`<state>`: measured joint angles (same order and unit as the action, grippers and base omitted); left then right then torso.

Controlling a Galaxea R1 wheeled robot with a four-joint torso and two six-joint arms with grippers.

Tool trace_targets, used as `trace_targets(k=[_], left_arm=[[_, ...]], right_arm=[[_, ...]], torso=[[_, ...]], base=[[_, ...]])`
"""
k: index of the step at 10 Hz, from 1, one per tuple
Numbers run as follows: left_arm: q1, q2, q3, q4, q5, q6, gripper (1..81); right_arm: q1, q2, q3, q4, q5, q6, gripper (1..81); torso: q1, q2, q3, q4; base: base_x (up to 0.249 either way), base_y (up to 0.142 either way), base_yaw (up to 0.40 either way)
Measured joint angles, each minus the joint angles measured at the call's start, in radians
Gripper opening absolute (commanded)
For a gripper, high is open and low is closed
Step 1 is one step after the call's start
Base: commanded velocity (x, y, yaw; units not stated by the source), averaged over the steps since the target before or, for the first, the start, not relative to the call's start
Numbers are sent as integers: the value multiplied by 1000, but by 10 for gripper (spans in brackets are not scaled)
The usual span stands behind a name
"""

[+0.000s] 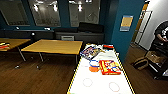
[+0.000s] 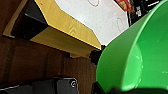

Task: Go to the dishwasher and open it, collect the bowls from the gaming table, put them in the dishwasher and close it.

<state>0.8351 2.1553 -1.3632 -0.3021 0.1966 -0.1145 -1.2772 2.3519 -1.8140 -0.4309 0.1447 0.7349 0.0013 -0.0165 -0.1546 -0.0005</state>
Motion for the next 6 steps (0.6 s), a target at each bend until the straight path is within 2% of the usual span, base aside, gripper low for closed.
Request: trace_targets(k=[3,6], left_arm=[[27,9,-11,11,-1,0,10],[82,17,-38,34,-31,3,10]], right_arm=[[0,20,-15,0,0,0,10],[-3,32,-42,-1,-1,0,10]], torso=[[0,0,0,0],[0,0,0,0]], base=[[-123,0,0],[-130,0,0]])
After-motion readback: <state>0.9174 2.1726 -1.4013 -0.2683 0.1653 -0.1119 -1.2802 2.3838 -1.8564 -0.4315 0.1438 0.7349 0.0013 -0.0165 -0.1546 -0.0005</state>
